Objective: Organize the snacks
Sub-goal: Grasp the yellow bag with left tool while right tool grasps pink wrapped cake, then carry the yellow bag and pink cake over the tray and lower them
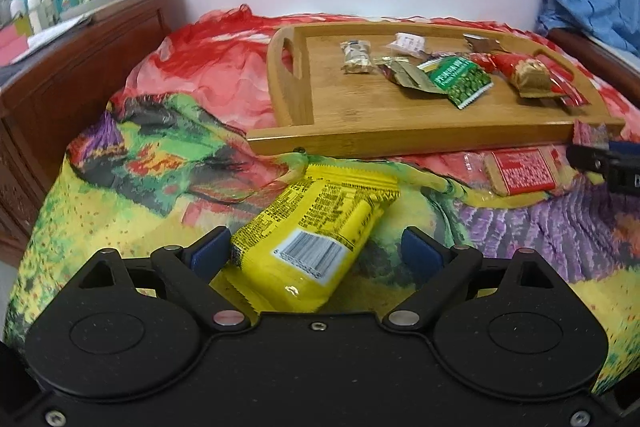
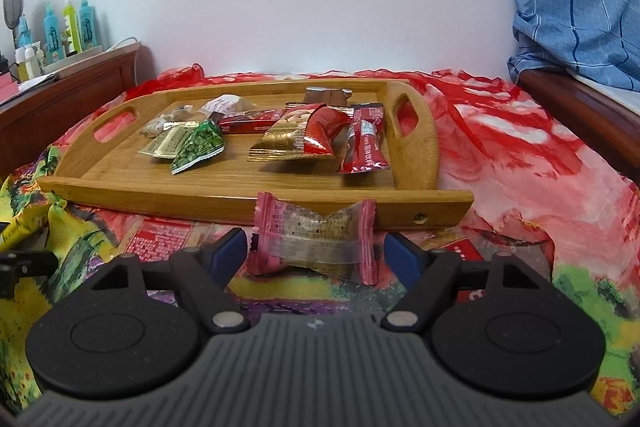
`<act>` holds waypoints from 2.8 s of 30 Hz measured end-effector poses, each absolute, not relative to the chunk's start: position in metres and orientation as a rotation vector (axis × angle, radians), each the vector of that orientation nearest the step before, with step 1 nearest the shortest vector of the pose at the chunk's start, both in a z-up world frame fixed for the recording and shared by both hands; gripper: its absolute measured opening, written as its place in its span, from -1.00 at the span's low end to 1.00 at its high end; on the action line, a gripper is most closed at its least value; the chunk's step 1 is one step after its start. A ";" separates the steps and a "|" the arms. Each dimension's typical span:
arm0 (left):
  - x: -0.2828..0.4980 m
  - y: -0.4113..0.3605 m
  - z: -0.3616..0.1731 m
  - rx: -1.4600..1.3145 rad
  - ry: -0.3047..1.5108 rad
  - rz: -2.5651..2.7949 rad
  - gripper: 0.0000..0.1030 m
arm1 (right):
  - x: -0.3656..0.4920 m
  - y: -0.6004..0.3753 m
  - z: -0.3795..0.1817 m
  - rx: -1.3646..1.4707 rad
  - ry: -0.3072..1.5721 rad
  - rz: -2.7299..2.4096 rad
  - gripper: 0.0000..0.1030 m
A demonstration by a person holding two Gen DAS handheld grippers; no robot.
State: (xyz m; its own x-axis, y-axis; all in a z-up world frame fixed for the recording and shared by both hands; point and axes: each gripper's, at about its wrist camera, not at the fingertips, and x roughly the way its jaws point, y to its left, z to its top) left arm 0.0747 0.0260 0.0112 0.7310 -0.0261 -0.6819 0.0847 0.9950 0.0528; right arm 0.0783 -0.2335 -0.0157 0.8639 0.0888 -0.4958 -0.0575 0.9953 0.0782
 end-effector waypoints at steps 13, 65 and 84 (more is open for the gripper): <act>0.065 0.030 0.022 0.054 0.743 -0.076 -0.11 | 0.077 -0.234 -0.015 0.071 0.518 0.081 0.48; 0.207 -0.010 0.043 0.027 0.740 0.007 -0.51 | 0.160 -0.180 0.025 0.093 0.619 0.126 0.12; 0.219 -0.010 0.036 0.031 0.723 0.004 -0.48 | 0.177 -0.183 0.020 0.136 0.631 0.112 0.21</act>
